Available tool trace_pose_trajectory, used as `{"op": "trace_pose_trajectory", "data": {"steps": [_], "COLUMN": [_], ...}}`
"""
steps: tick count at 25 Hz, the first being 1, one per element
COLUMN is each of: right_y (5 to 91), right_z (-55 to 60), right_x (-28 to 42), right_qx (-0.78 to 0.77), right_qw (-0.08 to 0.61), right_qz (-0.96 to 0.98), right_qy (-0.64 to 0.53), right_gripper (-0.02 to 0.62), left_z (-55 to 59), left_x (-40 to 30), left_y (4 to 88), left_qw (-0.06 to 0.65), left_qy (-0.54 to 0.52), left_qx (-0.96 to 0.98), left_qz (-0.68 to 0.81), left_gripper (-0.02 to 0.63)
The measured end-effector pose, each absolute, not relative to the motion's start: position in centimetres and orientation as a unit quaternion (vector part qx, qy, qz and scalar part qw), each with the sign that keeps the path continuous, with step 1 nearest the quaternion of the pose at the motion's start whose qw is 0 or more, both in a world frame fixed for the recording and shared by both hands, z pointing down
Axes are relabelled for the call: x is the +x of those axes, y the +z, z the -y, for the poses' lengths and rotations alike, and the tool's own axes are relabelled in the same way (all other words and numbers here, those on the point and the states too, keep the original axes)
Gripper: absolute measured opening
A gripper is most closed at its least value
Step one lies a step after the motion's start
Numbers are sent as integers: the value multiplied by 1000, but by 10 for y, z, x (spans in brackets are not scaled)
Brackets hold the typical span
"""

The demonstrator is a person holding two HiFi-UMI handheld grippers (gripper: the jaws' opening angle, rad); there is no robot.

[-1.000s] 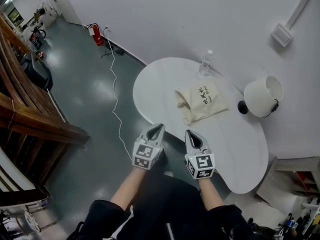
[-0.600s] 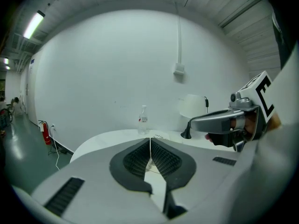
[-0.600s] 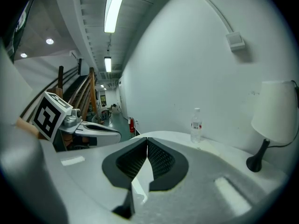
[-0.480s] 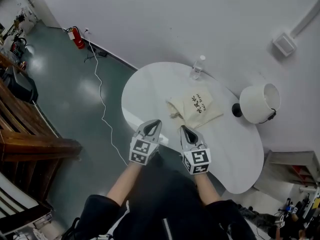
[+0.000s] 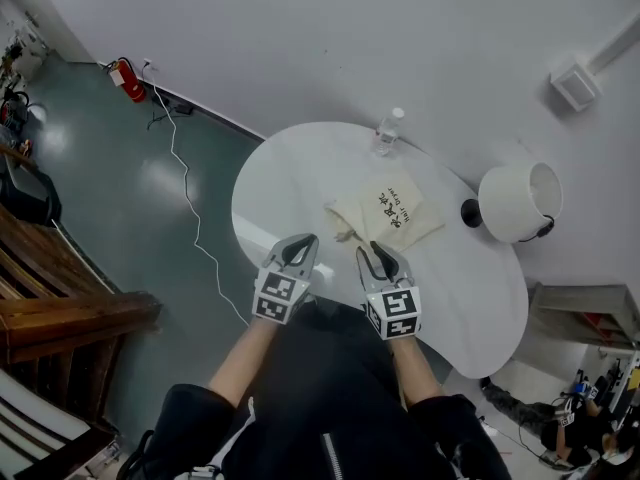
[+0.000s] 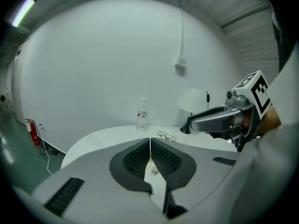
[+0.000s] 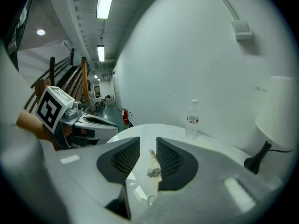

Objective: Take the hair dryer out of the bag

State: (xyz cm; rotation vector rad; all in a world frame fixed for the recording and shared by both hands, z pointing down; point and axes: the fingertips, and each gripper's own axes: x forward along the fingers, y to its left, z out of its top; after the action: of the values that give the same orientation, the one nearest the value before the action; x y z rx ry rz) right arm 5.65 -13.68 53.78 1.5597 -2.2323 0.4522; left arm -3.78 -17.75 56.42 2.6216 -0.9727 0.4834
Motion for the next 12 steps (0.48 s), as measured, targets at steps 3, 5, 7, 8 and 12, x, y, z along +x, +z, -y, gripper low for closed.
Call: {"op": "trace_pose_trajectory", "data": {"steps": [3,5,7,8,12], "right_y": [548,554,561,565,584], "right_z": [141,144,146,147,152], "right_x": [62,65,69,70,71], "right_qx": [550,546,543,542,534], "right_qw": [211,222,229,233,250], "right_qz": [790,790,789,788,788], "right_qy": [168,172,175,177,180], "right_gripper": [115,118,118,118,136], "left_z": [181,183,184,185,195], "left_x": [-33,-29,-26,-25,-26], "left_y": [570,573,577,579,587], "left_qw": [155,157,158,158,162], "left_qy": [176,178,179,180,185], "left_qx": [916,917,917,917,912], "left_qz": [327,321,318,318,327], "left_gripper": [14,14,14,14,14]}}
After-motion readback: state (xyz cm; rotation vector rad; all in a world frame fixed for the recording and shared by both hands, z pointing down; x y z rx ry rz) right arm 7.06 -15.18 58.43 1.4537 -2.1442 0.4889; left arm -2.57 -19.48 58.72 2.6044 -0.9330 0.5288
